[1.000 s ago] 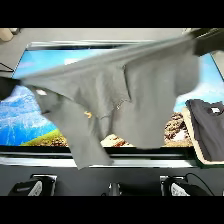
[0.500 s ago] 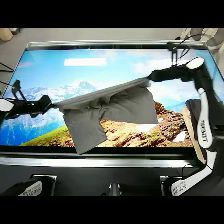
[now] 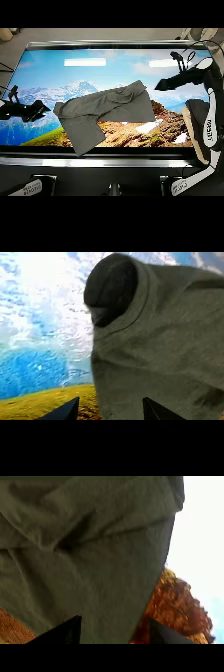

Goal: Fold the shirts.

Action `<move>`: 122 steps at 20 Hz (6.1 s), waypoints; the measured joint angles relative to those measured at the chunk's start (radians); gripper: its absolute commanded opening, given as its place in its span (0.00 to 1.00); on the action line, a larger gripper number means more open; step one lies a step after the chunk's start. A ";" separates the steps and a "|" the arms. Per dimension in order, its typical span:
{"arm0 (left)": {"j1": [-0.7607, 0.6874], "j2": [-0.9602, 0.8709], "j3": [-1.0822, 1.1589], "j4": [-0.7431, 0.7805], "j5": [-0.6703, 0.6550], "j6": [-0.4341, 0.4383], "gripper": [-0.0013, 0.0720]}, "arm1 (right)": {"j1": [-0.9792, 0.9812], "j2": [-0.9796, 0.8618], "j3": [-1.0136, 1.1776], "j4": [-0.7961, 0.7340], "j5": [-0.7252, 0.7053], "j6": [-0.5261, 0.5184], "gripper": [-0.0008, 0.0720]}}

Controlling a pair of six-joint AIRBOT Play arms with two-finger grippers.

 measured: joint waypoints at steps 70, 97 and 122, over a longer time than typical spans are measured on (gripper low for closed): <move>-0.142 0.653 0.710 -0.114 0.236 0.074 0.06 | 0.083 1.018 0.136 -0.515 -0.163 0.044 0.03; -0.283 -0.451 0.515 0.012 0.414 0.111 0.06 | 0.087 -0.044 0.016 -0.346 -0.507 0.060 0.03; -0.183 -0.486 0.592 0.092 -0.304 0.103 0.59 | 0.035 -0.077 0.028 -0.313 0.080 0.085 0.73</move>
